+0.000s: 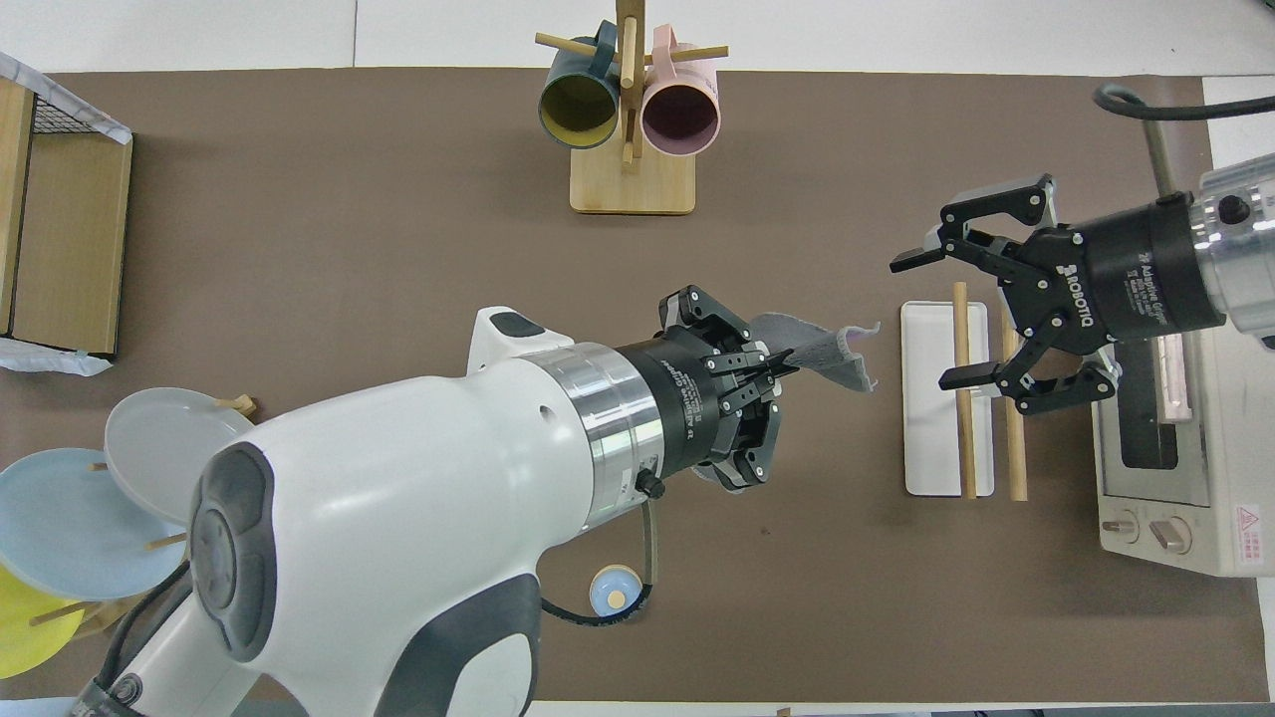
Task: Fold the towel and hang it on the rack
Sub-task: 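Carry the towel with the left gripper while the right gripper approaches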
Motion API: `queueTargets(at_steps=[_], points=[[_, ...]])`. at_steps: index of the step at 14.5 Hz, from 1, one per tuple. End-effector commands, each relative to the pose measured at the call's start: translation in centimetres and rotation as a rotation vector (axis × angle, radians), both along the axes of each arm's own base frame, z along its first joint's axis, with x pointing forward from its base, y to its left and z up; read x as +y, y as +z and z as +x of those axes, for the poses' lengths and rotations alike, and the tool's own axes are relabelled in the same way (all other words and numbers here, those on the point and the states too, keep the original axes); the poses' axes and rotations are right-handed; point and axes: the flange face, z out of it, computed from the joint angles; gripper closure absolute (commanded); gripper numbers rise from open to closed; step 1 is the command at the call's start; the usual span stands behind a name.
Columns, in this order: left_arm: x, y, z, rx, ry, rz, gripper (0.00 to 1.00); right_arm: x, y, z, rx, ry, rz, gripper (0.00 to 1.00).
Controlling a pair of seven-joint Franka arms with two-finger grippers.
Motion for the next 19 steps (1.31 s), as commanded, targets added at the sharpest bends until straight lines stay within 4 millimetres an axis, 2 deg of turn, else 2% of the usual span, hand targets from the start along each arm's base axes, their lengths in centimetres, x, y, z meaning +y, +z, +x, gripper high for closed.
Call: queueTargets(at_steps=[1, 5, 7, 9, 10, 11, 12, 13, 19], points=[[0.2, 0.0, -1.3, 0.004, 0.041, -0.025, 1.00, 2.0, -0.5, -1.5, 0.049, -0.099, 0.043, 0.00], [-0.3, -0.3, -2.0, 0.014, 0.037, -0.024, 1.00, 2.0, -0.9, -1.6, 0.056, -0.134, 0.070, 0.00], [-0.3, -0.1, -2.0, 0.016, 0.045, -0.029, 1.00, 2.9, -2.0, -2.1, 0.039, -0.148, 0.067, 0.00], [-0.3, -0.1, -2.0, 0.023, 0.050, -0.030, 1.00, 3.1, -2.0, -2.1, 0.027, -0.155, 0.066, 0.01], [-0.3, -0.1, -2.0, 0.023, 0.050, -0.030, 1.00, 3.1, -2.0, -2.1, 0.026, -0.152, 0.067, 0.22], [-0.3, -0.1, -2.0, 0.022, 0.051, -0.031, 1.00, 3.1, -2.0, -2.2, 0.023, -0.147, 0.067, 0.47], [-0.3, -0.1, -2.0, 0.022, 0.050, -0.031, 1.00, 3.1, -2.0, -2.2, 0.022, -0.147, 0.069, 0.78], [-0.3, 0.0, -2.0, 0.021, 0.051, -0.032, 1.00, 3.1, -1.9, -2.1, 0.021, -0.148, 0.070, 1.00], [-0.3, 0.0, -2.0, 0.024, 0.061, -0.037, 1.00, 4.0, -1.6, -2.2, 0.007, -0.125, 0.071, 1.00]])
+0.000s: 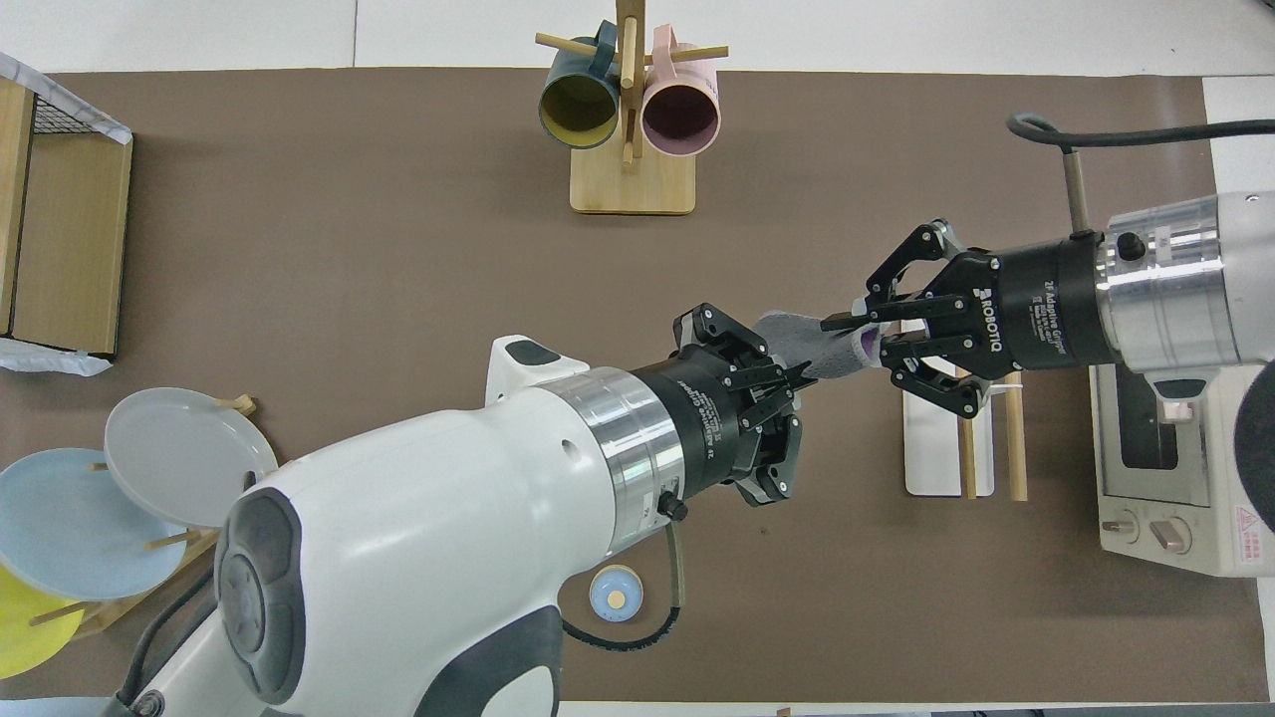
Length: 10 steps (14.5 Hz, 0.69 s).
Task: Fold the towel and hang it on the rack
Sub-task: 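Grasp the towel with the right gripper while the left gripper releases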
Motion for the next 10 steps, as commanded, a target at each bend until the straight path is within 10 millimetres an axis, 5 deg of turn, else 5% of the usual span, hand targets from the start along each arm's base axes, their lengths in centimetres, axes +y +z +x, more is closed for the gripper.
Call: queueTargets(at_steps=[1, 7, 8, 9, 10], points=[[0.50, 0.01, -0.84, 0.003, 0.023, -0.011, 1.00, 0.83, 0.16, -0.67, -0.019, 0.007, 0.026, 1.00], [0.60, -0.48, -0.84, 0.003, 0.020, 0.001, 1.00, 0.81, -0.05, -0.72, -0.064, 0.060, 0.018, 1.00], [0.73, -0.46, -1.04, -0.010, 0.011, 0.009, 0.17, 0.91, 0.00, -0.79, -0.085, 0.081, 0.012, 1.00], [0.71, -0.55, -1.21, -0.023, 0.000, 0.020, 0.00, 0.90, -0.08, -0.80, -0.094, 0.091, 0.010, 1.00], [0.75, -0.91, -1.28, -0.023, -0.006, 0.030, 0.00, 0.90, -0.08, -0.80, -0.098, 0.096, 0.010, 1.00]])
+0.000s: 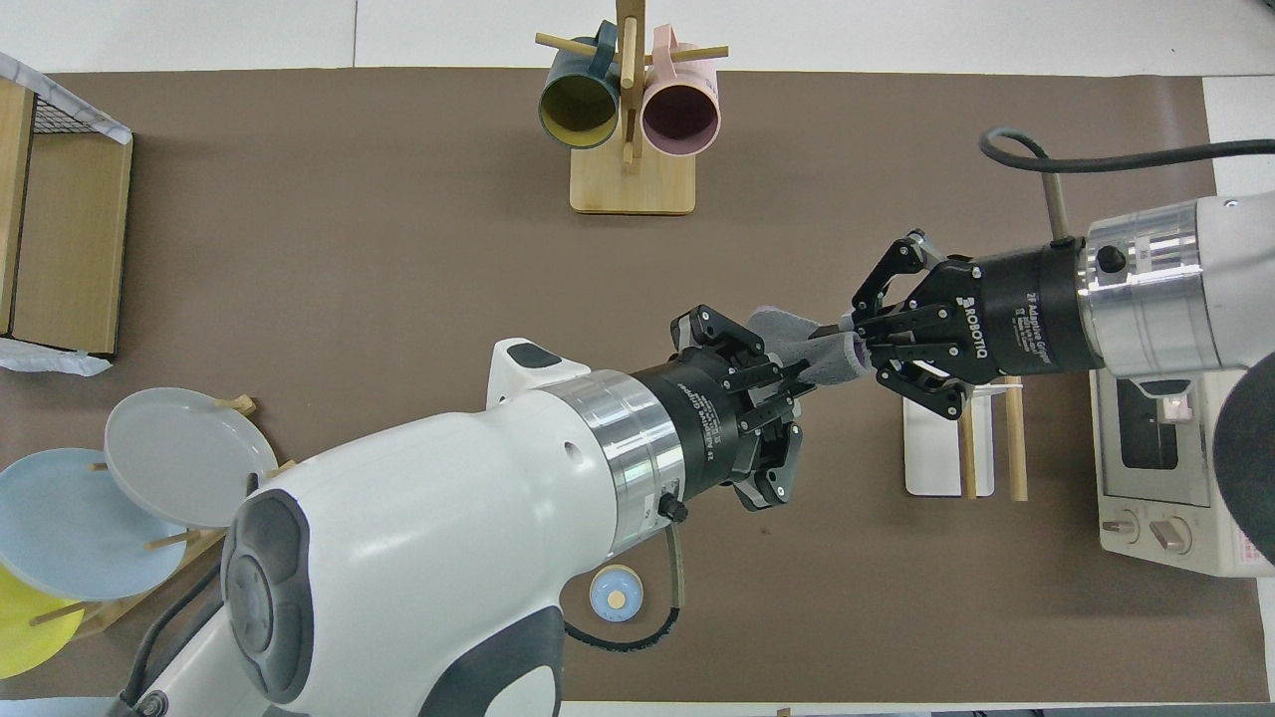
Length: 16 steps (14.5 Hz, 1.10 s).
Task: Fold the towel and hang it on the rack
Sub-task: 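Grasp the towel with the right gripper while the left gripper releases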
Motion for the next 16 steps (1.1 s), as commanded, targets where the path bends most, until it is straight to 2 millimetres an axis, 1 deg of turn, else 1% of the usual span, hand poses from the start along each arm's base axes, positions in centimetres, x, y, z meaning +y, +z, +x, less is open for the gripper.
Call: queueTargets(at_steps=[1, 3, 4, 5, 6, 8, 10, 12, 14, 15, 16], points=[[0.9, -0.4, -1.0, -0.024, 0.001, 0.021, 0.00, -0.1, -0.1, -0.5, -0.049, 0.031, 0.004, 1.00], [1.2, -0.8, -0.9, -0.025, -0.001, 0.032, 0.00, -0.2, -0.9, -0.8, -0.148, 0.160, -0.086, 1.00], [1.6, -1.1, -0.8, -0.041, -0.016, 0.046, 0.00, 0.0, -1.7, -1.1, -0.205, 0.264, -0.148, 1.00], [2.5, -2.1, -0.5, -0.057, -0.027, 0.071, 0.00, -0.2, -2.8, -1.2, -0.239, 0.337, -0.178, 1.00], [4.0, -3.1, 0.0, -0.086, -0.043, 0.106, 0.00, -0.6, -3.8, -1.3, -0.256, 0.378, -0.184, 1.00], [7.5, -4.9, 1.7, -0.167, -0.104, 0.184, 0.00, -1.1, -6.0, -1.6, -0.252, 0.415, -0.192, 1.00], [11.4, -6.1, 4.5, -0.218, -0.199, 0.264, 0.00, -1.5, -7.7, -1.6, -0.256, 0.434, -0.244, 1.00], [15.1, -6.7, 6.6, -0.277, -0.305, 0.328, 0.00, -1.4, -8.8, -1.8, -0.237, 0.444, -0.258, 1.00], [18.3, -7.4, 8.2, -0.338, -0.430, 0.381, 0.00, -2.2, -10.3, -2.0, -0.213, 0.462, -0.298, 1.00], [20.4, -7.5, 9.1, -0.352, -0.466, 0.399, 0.00, -3.2, -11.2, -2.3, -0.198, 0.469, -0.318, 1.00], [22.4, -7.6, 9.9, -0.375, -0.508, 0.421, 0.00, -4.4, -12.0, -2.4, -0.208, 0.512, -0.343, 1.00]])
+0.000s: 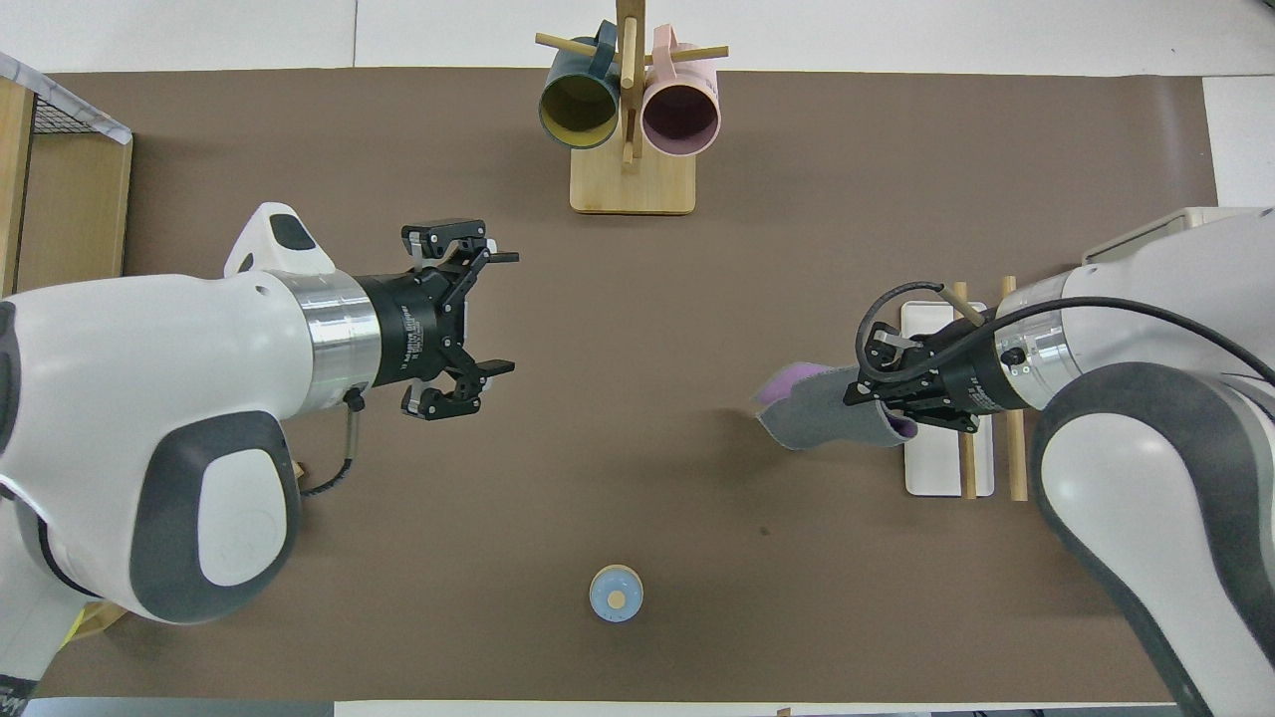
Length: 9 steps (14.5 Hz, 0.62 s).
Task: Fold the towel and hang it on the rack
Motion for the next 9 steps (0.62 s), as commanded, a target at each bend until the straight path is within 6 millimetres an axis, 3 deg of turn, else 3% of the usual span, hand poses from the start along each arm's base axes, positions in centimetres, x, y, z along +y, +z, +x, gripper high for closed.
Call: queueTargets(at_steps=[1, 3, 7, 9], points=[[4.8, 0.4, 0.8, -0.069, -0.161, 0.077, 0.00, -2.7, -1.8, -0.8, -0.039, 0.096, -0.058, 1.00], [7.9, 0.5, 1.8, -0.125, -0.303, 0.147, 0.00, -4.7, -2.3, -0.6, -0.061, 0.142, -0.075, 1.00], [10.6, 1.1, 2.9, -0.192, -0.634, 0.340, 0.00, -6.8, -3.2, -0.8, -0.087, 0.254, -0.137, 1.00], [12.3, 2.4, 4.2, -0.191, -0.803, 0.444, 0.00, -8.6, -3.6, -0.7, -0.108, 0.284, -0.143, 1.00]])
